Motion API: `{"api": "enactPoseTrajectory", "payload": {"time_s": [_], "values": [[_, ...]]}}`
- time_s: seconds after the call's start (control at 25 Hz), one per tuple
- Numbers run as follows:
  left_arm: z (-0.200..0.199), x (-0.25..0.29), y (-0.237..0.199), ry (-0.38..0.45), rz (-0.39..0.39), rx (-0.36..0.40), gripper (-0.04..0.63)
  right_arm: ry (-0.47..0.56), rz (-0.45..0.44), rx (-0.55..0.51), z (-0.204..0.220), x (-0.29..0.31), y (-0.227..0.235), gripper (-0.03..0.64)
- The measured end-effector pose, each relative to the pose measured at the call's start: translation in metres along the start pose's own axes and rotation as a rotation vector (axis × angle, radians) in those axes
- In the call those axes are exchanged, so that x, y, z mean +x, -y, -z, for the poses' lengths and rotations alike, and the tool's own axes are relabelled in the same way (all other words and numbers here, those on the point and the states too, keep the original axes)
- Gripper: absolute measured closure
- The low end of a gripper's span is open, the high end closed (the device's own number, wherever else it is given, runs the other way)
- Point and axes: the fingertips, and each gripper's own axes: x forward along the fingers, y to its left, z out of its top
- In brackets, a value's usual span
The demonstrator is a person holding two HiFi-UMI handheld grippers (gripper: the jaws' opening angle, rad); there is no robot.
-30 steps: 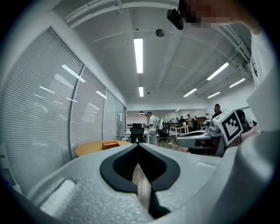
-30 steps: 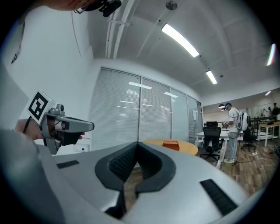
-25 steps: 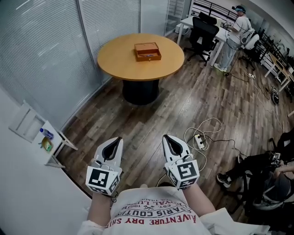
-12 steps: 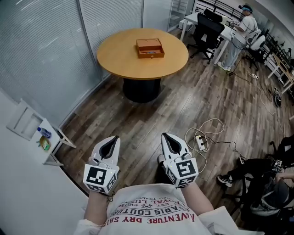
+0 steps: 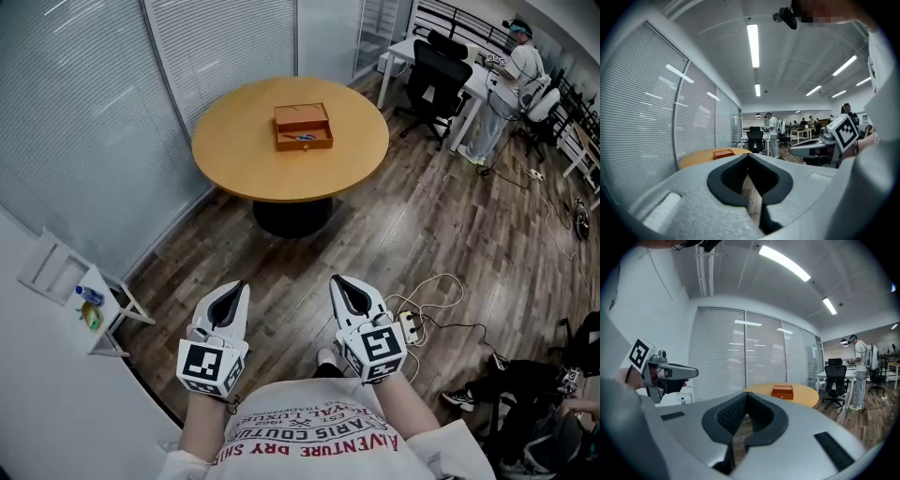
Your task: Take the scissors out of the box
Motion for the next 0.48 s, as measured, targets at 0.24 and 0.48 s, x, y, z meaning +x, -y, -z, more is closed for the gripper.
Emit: {"api": "enactPoseTrajectory", "payload": {"time_s": [0.24, 0.48], "values": [[-0.016, 0.083, -0.001, 0.030, -0.047, -0.029, 0.586, 0.003, -0.033, -0.035, -0.012, 0.040, 0.077, 0.609], [-0.013, 0.142, 0.012, 0.015, -0.027, -0.045, 0.586, -0.025, -0.044, -0.023, -0.005, 0.067, 0.126, 0.609]]}}
